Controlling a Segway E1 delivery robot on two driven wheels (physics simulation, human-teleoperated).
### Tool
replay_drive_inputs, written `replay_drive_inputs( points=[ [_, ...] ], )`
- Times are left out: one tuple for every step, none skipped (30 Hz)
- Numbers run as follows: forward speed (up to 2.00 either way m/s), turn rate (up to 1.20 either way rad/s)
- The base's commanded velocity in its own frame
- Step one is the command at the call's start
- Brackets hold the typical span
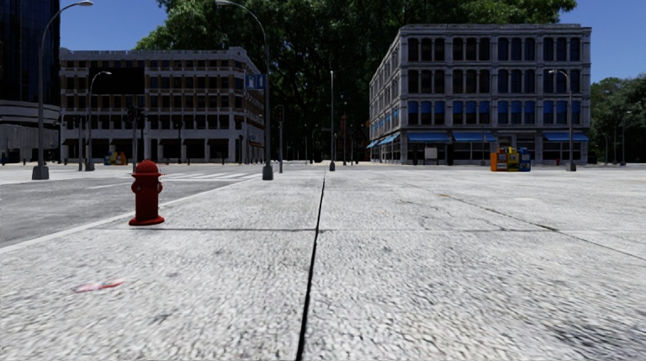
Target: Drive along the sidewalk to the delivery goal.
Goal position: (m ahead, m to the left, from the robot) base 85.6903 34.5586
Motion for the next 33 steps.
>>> replay_drive_inputs(
  points=[
    [2.00,0.00],
    [2.00,0.00],
    [2.00,0.00],
    [2.00,0.00],
    [2.00,0.00],
    [2.00,0.00],
    [2.00,0.00],
    [2.00,0.00],
    [2.00,0.00],
    [2.00,0.00],
    [2.00,0.00],
    [2.00,0.00],
    [2.00,0.00],
    [2.00,0.00],
    [2.00,0.00],
    [2.00,0.00],
    [2.00,0.00],
    [2.00,0.00],
    [2.00,0.00],
    [2.00,0.00],
    [2.00,0.00],
    [2.00,0.00],
    [2.00,0.00],
    [2.00,0.00],
    [2.00,0.00],
    [2.00,0.00],
    [2.00,0.00],
    [2.00,0.00],
    [2.00,0.00],
    [2.00,0.00],
    [2.00,0.00],
    [2.00,0.00],
    [2.00,0.00]
  ],
)
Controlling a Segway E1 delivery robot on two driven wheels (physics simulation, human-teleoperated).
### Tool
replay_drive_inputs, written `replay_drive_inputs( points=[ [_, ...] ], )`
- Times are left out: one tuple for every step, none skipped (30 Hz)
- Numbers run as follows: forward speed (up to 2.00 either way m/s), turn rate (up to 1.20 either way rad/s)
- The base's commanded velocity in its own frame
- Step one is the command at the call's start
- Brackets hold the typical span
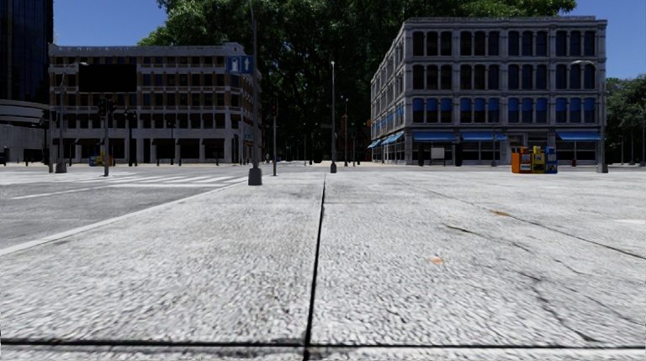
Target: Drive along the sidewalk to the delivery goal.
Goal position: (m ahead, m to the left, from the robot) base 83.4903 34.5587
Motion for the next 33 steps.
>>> replay_drive_inputs(
  points=[
    [2.00,0.00],
    [2.00,0.00],
    [2.00,0.00],
    [2.00,0.00],
    [2.00,0.00],
    [2.00,0.00],
    [2.00,0.00],
    [2.00,0.00],
    [2.00,0.00],
    [2.00,0.00],
    [2.00,0.00],
    [2.00,0.00],
    [2.00,0.00],
    [2.00,0.00],
    [2.00,0.00],
    [2.00,0.00],
    [2.00,0.00],
    [2.00,0.00],
    [2.00,0.00],
    [2.00,0.00],
    [2.00,0.00],
    [2.00,0.00],
    [2.00,0.00],
    [2.00,0.00],
    [2.00,0.00],
    [2.00,0.00],
    [2.00,0.00],
    [2.00,0.00],
    [2.00,0.00],
    [2.00,0.00],
    [2.00,0.00],
    [2.00,0.00],
    [2.00,0.00]
  ],
)
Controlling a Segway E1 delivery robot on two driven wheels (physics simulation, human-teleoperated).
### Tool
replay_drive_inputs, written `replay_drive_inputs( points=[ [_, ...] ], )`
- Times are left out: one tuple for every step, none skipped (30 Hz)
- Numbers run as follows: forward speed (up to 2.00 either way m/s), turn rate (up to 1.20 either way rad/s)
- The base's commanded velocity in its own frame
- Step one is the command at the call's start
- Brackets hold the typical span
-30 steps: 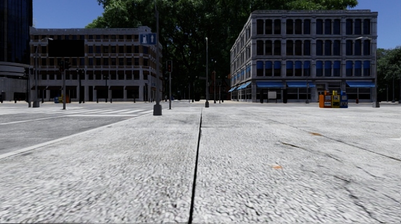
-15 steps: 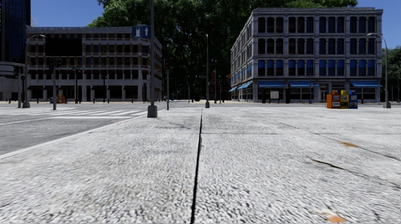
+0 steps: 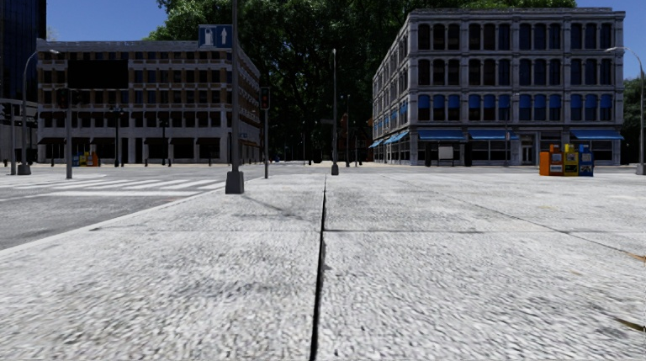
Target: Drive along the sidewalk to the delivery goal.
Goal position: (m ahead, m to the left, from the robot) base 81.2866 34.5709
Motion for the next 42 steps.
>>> replay_drive_inputs(
  points=[
    [2.00,0.00],
    [2.00,0.00],
    [2.00,0.00],
    [2.00,0.00],
    [2.00,0.00],
    [2.00,0.00],
    [2.00,0.00],
    [2.00,0.00],
    [2.00,0.00],
    [2.00,0.00],
    [2.00,0.00],
    [2.00,0.00],
    [2.00,0.00],
    [2.00,0.00],
    [2.00,0.00],
    [2.00,0.00],
    [2.00,0.00],
    [2.00,0.00],
    [2.00,0.00],
    [2.00,0.00],
    [2.00,0.00],
    [2.00,0.00],
    [2.00,0.00],
    [2.00,0.00],
    [2.00,0.00],
    [2.00,0.00],
    [2.00,0.00],
    [2.00,0.00],
    [2.00,0.00],
    [2.00,0.00],
    [2.00,0.00],
    [2.00,0.00],
    [2.00,0.00],
    [2.00,0.00],
    [2.00,0.00],
    [2.00,0.00],
    [2.00,0.00],
    [2.00,0.00],
    [2.00,0.00],
    [2.00,0.00],
    [2.00,0.00],
    [2.00,0.00]
  ],
)
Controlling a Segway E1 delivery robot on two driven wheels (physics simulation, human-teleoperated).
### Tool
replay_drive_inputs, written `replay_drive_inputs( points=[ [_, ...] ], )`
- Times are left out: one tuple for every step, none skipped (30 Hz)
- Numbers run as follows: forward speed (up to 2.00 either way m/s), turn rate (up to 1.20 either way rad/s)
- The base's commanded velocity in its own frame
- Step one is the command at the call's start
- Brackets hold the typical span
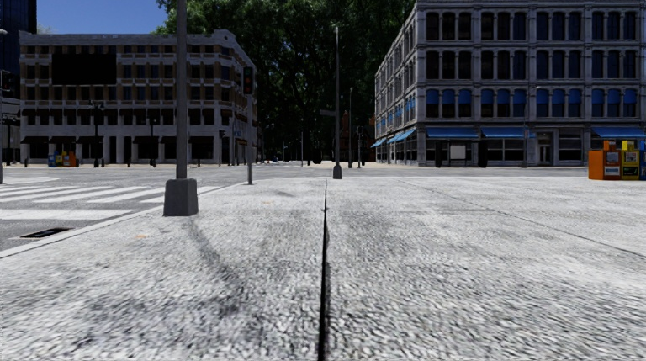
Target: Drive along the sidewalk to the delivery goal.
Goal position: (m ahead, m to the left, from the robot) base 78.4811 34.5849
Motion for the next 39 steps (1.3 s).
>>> replay_drive_inputs(
  points=[
    [2.00,0.00],
    [2.00,0.00],
    [2.00,0.00],
    [2.00,0.00],
    [2.00,0.00],
    [2.00,0.00],
    [2.00,0.00],
    [2.00,0.00],
    [2.00,0.00],
    [2.00,0.00],
    [2.00,0.00],
    [2.00,0.00],
    [2.00,0.00],
    [2.00,0.00],
    [2.00,0.00],
    [2.00,0.00],
    [2.00,0.00],
    [2.00,0.00],
    [2.00,0.00],
    [2.00,0.00],
    [2.00,0.00],
    [2.00,0.00],
    [2.00,0.00],
    [2.00,0.00],
    [2.00,0.00],
    [2.00,0.00],
    [2.00,0.00],
    [2.00,0.00],
    [2.00,0.00],
    [2.00,0.00],
    [2.00,0.00],
    [2.00,0.00],
    [2.00,0.00],
    [2.00,0.00],
    [2.00,0.00],
    [2.00,0.00],
    [2.00,0.00],
    [2.00,0.00],
    [2.00,0.00]
  ],
)
